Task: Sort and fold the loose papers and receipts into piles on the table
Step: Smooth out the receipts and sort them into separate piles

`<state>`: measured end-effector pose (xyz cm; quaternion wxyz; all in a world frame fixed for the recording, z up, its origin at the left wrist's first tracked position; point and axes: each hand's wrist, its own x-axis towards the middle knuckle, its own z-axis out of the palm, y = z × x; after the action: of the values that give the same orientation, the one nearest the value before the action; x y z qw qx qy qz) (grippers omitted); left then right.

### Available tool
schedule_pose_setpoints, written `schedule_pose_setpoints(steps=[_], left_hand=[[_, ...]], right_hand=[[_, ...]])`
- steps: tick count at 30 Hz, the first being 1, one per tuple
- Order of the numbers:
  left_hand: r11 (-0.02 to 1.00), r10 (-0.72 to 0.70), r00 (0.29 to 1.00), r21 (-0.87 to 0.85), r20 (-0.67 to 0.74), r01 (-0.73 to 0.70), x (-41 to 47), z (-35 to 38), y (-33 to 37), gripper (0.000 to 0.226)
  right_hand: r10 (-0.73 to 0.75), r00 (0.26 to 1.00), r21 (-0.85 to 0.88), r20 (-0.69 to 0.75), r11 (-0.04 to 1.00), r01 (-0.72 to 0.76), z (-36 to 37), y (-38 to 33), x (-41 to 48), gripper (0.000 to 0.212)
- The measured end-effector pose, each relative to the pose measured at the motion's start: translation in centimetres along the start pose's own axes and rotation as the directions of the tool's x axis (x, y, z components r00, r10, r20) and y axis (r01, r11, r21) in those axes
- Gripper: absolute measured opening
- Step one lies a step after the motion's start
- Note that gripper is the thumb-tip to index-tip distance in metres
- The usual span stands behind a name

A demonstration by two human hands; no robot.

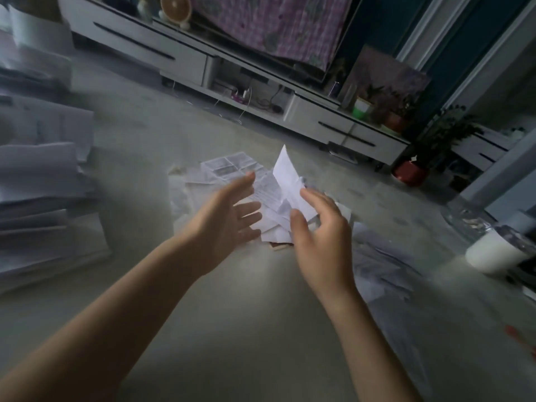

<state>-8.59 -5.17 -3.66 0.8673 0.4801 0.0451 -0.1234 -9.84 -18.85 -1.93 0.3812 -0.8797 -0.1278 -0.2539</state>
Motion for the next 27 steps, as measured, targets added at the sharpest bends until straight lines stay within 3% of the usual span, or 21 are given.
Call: schedule_pose_setpoints(steps=[3,6,9,12,15,18,20,23,27], left_hand=[[1.0,0.017,0.999,0.001,0.036,-0.017,-0.1,-0.3,-0.1,0.081],[0.997,0.035,0.997,0.059,0.072,-0.039,-0.2,-0.7,-0.3,0.092],[0.993,0.047,0.971,0.091,0.235,-0.07,-0.5,-0.7,-0.1,0.065],[0.995,0.048,0.938,0.064,0.343,-0.074,-1.2,-0.1,-0.2,0.057],[0.998,0.055,0.968,0.015,0.244,-0.061,-1.3,0.1,-0.2,0.049],[0.994,0.1,0.987,-0.061,0.129,-0.093,-1.0,0.1,-0.4,0.026],[0.99,0.115,0.99,-0.087,0.081,-0.108,-1.0,0.2,-0.4,0.018],[0.99,0.119,0.991,-0.089,0.055,-0.114,-1.0,0.3,-0.5,0.017],[0.992,0.117,0.99,-0.051,0.081,-0.113,-1.0,0.4,-0.8,0.014]], right_hand=[[0.128,0.992,0.34,0.004,0.933,-0.122,-1.4,-2.0,-0.5,0.028],[0.234,0.97,0.678,0.067,0.702,-0.216,-2.9,-3.3,-0.5,0.022],[0.324,0.93,0.779,0.173,0.532,-0.331,-3.2,-2.8,0.0,0.017],[0.4,0.859,0.732,0.319,0.472,-0.492,-2.4,-1.4,-0.1,0.015],[0.396,0.835,0.669,0.381,0.505,-0.545,-1.5,-0.7,-0.4,0.013],[0.377,0.886,0.581,0.27,0.67,-0.462,-0.9,0.0,-0.5,0.011],[0.38,0.905,0.544,0.191,0.727,-0.42,-0.6,0.3,-0.5,0.01],[0.396,0.91,0.536,0.123,0.745,-0.397,-0.6,0.8,-0.5,0.013],[0.355,0.901,0.493,0.247,0.755,-0.433,-0.8,1.4,-0.4,0.016]])
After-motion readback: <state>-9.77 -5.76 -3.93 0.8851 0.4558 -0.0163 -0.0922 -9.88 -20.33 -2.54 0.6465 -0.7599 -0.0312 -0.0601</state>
